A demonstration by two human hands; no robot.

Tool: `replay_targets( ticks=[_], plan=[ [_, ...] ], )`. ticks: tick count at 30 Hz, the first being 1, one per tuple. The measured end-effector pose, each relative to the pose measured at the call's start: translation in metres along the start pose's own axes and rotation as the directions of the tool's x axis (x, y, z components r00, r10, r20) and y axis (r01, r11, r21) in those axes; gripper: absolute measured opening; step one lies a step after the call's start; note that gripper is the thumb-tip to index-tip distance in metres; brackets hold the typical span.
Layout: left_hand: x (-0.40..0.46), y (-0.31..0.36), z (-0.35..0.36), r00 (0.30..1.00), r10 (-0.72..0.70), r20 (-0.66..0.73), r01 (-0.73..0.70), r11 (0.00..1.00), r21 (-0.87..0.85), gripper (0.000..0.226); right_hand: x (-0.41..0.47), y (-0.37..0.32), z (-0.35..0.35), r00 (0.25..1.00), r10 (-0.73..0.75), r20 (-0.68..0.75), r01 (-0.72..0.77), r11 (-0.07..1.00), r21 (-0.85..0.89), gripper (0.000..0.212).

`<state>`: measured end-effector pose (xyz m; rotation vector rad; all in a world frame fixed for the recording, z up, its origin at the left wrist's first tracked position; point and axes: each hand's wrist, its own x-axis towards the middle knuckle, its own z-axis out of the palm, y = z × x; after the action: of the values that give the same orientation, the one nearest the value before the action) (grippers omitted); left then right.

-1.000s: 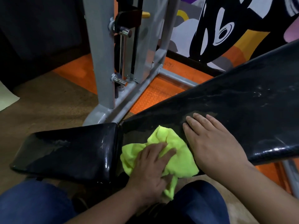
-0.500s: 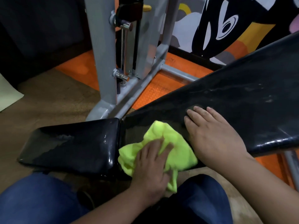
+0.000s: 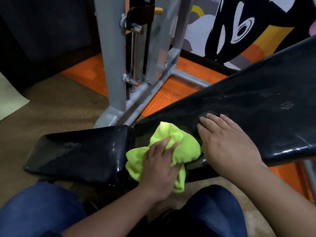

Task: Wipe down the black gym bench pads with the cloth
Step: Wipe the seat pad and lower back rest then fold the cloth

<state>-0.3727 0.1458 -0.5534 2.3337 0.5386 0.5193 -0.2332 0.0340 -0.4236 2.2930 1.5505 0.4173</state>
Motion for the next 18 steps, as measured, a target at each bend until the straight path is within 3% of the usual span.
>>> replay_targets(
  ticks=[3,7,10,14,18],
  plan=[
    [0.001,-0.014,-0.004,0.993,0.087,0.083,-0.086,0.996,-0.013,0.057,-0.002,0.001,0.001,1.000,0.000,0.005,0.000,1.000,0.003,0.051],
    [0.030,0.001,-0.010,0.998,-0.034,-0.049,0.027,0.992,-0.123,0.049,0.000,0.001,-0.001,1.000,0.007,0.020,-0.007,1.000,0.002,0.051],
    [0.025,-0.009,-0.009,0.995,0.090,0.036,-0.086,0.991,-0.098,0.053,-0.001,0.000,0.000,1.000,0.007,0.015,-0.007,1.000,0.009,0.051],
    [0.052,-0.006,-0.014,0.996,-0.090,-0.015,0.087,0.988,-0.130,0.050,0.001,0.000,-0.003,1.000,0.015,0.023,-0.016,1.000,0.026,0.050],
    [0.046,-0.012,-0.011,0.999,0.038,0.020,-0.036,0.995,-0.096,0.056,-0.001,0.000,-0.001,1.000,0.006,0.020,-0.007,1.000,0.019,0.050]
  ],
)
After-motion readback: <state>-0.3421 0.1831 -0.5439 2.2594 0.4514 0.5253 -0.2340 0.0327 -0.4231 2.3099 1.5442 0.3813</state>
